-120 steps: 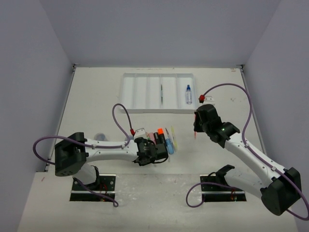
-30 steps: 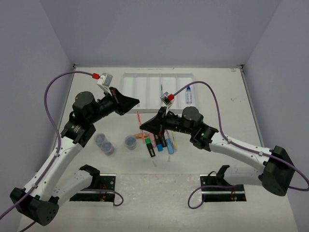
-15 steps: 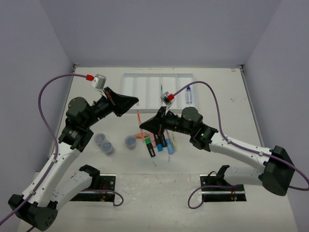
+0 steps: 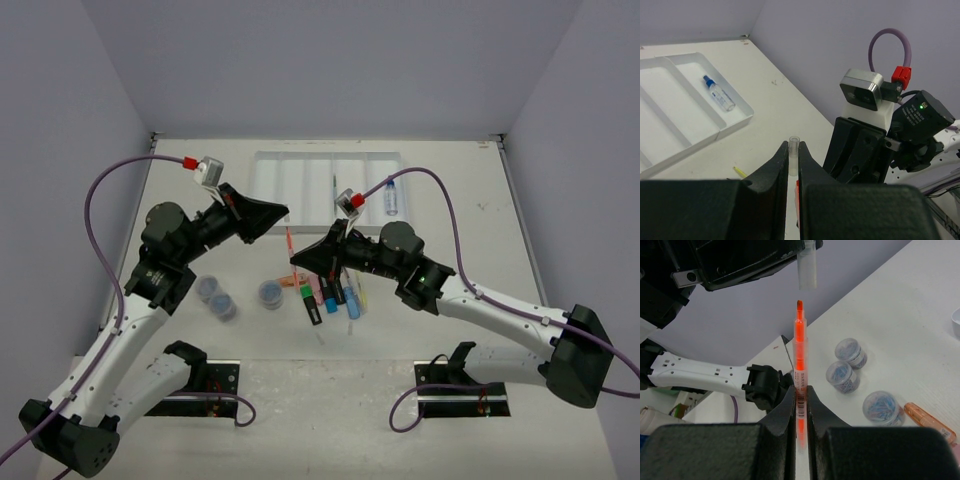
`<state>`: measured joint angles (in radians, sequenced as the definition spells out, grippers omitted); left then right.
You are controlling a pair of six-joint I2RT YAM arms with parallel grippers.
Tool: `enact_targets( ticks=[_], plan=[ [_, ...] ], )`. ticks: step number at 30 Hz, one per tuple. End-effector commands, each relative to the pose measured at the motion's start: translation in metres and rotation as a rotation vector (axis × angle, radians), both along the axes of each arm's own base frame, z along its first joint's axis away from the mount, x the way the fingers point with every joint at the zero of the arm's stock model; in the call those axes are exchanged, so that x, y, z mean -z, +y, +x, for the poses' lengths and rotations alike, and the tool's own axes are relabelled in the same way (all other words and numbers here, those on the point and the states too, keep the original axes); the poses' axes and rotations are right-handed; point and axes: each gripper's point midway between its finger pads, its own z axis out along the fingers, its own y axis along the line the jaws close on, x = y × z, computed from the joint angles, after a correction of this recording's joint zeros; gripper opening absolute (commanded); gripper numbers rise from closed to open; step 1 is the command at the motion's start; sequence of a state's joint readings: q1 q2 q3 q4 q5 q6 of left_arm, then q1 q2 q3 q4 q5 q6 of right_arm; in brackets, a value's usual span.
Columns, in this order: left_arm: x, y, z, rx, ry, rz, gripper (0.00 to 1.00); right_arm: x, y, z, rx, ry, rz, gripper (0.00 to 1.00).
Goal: Sort the stationery into containers
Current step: Close the pen cap on the pen.
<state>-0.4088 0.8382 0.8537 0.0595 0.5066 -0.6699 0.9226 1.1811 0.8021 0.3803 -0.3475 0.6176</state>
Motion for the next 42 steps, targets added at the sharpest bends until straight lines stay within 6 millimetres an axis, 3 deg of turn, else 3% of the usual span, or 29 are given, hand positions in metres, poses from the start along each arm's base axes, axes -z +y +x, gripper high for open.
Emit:
enact_targets(
  ticks=[1,33,42],
  plan=[
    [-0.009,-0.001,-0.007,0.028,-0.053,-0.019,0.00,-0.025,-0.004,0.006,0.046,-0.061,0.048,0.00],
    [-0.006,-0.006,-0.005,0.055,-0.041,-0.022,0.00,-0.043,-0.001,0.010,0.054,-0.085,0.058,0.00],
    [-0.003,-0.007,-0.009,0.070,-0.025,-0.044,0.00,-0.069,-0.002,0.024,0.121,-0.115,0.106,0.00]
  ],
)
